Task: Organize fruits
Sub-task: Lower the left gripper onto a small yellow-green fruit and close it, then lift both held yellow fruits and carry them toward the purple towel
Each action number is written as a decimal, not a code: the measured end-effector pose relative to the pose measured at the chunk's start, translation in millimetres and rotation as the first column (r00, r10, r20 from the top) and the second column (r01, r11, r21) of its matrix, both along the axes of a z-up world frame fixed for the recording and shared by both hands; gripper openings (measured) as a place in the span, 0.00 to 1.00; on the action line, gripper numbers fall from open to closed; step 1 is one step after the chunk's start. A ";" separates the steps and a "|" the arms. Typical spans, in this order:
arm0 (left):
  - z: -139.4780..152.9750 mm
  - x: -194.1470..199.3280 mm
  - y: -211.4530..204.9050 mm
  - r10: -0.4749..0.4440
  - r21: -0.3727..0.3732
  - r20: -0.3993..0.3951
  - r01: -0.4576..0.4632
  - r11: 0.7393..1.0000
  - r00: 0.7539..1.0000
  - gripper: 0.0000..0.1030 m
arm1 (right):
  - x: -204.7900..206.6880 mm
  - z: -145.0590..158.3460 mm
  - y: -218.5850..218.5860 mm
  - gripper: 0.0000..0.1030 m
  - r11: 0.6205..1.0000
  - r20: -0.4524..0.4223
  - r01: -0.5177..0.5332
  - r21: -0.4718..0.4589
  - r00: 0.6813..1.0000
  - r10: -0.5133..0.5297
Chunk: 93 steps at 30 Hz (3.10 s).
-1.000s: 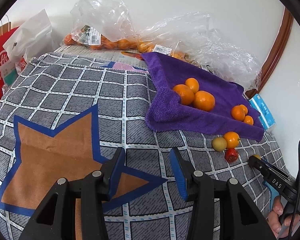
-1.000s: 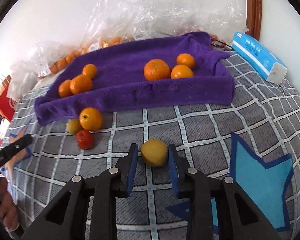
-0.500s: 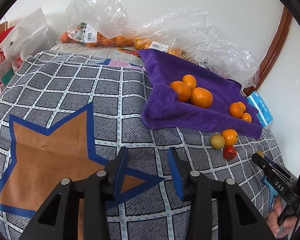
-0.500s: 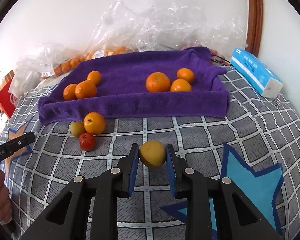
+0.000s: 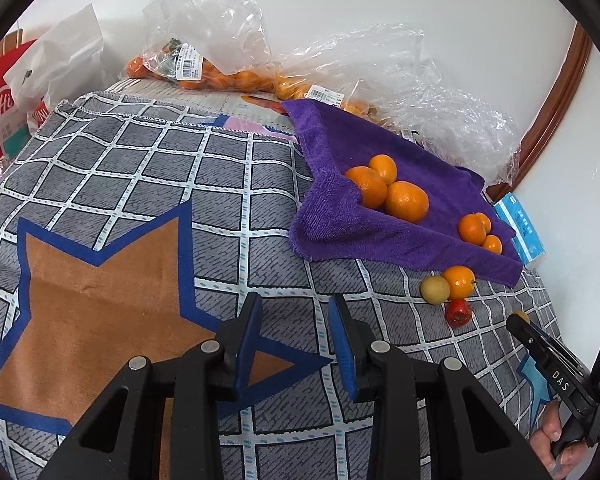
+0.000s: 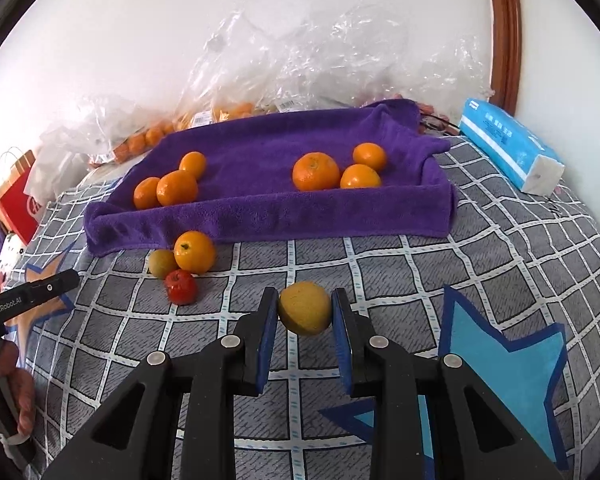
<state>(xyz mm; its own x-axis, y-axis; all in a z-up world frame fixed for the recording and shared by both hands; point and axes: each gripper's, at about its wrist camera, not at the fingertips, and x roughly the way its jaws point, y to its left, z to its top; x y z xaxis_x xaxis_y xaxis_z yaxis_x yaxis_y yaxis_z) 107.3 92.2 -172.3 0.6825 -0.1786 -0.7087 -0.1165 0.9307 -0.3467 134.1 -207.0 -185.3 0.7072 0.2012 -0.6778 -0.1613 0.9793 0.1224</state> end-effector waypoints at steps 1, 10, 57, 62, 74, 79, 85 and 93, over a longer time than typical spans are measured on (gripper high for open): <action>-0.1 0.1 0.0 0.000 -0.001 0.000 0.000 1.000 1.000 0.30 | -0.3 0.2 0.1 0.26 1.000 0.002 0.001 0.001 1.000 -0.001; 0.9 0.3 -3.2 -0.025 0.038 -0.016 0.026 0.999 1.000 0.33 | 2.1 -2.6 -15.5 0.26 0.996 -0.011 0.024 0.087 1.000 -0.023; 15.4 21.5 -72.6 -0.228 0.161 -0.088 0.240 0.957 0.970 0.25 | 3.6 -3.5 -36.6 0.26 0.993 0.015 -0.093 0.069 0.996 0.093; 5.3 20.1 -76.1 -0.212 0.191 -0.047 0.217 0.957 0.976 0.34 | 3.9 -3.6 -36.4 0.26 0.994 0.013 -0.091 0.066 0.996 0.091; 14.9 7.7 -56.3 -0.177 0.078 0.076 0.171 0.982 0.981 0.23 | 4.1 -3.8 -40.6 0.26 0.997 0.014 -0.047 0.063 0.999 0.046; 23.5 -0.8 -56.8 -0.173 0.092 0.139 0.161 0.983 0.975 0.23 | -4.3 1.8 -44.5 0.26 0.995 0.069 -0.052 0.086 0.997 0.046; 31.1 -7.2 -58.6 -0.176 0.111 0.183 0.157 0.981 0.967 0.23 | -6.6 4.3 -42.4 0.26 0.995 0.083 -0.065 0.081 0.995 0.058; 32.9 -9.2 -49.0 -0.145 0.043 0.200 0.139 0.989 0.969 0.23 | -6.8 4.4 -42.5 0.26 0.995 0.081 -0.064 0.082 0.995 0.058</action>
<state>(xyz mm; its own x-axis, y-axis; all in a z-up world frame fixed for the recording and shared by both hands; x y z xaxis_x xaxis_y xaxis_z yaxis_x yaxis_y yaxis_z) 98.1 43.2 -139.4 0.7812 -0.2655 -0.5651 0.0869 0.9425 -0.3227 127.3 -249.5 -180.9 0.7422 0.2998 -0.5993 -0.2327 0.9540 0.1891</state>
